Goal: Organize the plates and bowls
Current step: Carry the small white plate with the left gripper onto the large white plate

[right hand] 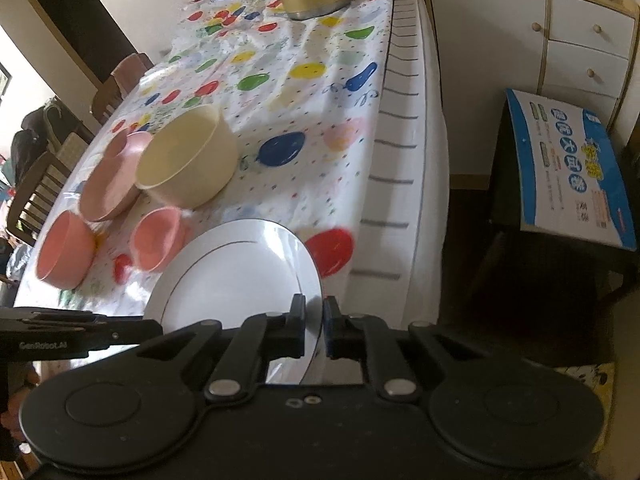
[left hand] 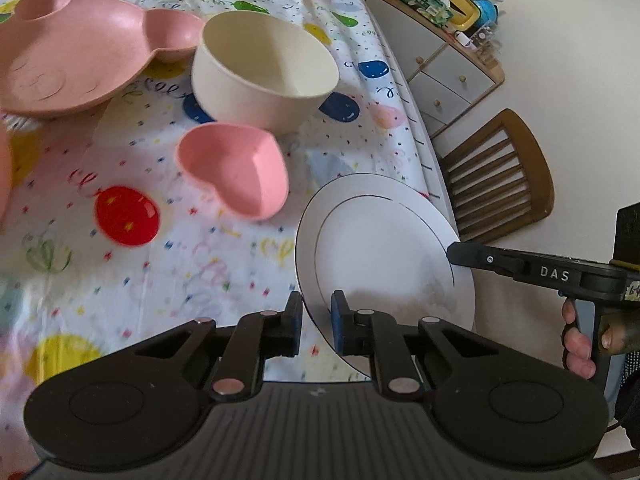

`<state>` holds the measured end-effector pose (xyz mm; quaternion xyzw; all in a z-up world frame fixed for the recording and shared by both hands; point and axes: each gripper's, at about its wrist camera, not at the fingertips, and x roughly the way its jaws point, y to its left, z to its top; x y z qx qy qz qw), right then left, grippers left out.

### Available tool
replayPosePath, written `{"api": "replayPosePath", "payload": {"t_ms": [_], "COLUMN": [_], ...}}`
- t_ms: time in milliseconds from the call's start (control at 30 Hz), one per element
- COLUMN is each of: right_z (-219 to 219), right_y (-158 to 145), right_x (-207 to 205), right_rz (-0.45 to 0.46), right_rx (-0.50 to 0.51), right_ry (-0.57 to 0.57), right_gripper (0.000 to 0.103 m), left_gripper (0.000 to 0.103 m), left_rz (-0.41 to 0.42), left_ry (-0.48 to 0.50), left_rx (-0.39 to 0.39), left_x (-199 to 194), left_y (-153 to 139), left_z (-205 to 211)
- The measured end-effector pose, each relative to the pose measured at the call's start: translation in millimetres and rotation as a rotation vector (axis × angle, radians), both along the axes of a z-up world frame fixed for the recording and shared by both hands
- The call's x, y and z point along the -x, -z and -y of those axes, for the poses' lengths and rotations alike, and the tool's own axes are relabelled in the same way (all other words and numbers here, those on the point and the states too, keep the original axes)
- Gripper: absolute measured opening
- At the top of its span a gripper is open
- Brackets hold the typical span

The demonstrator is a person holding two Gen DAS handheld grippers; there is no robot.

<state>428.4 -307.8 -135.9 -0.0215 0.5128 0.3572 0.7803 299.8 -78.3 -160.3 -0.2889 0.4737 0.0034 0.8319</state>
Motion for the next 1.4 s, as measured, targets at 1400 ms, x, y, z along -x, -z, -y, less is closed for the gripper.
{"api": "replayPosePath", "payload": {"t_ms": [1400], "right_z": [-120], "right_y": [-32], "right_x": [234], "right_rz": [-0.015], "right_rx": [-0.078], "right_ry": [-0.08], "right_gripper": [0.006], "left_gripper": [0.014], "left_rz": [0.035], "left_ry": [-0.123], "left_rx": [-0.048], "left_x": [252], "left_y": [-40], "left_z": [-126]}}
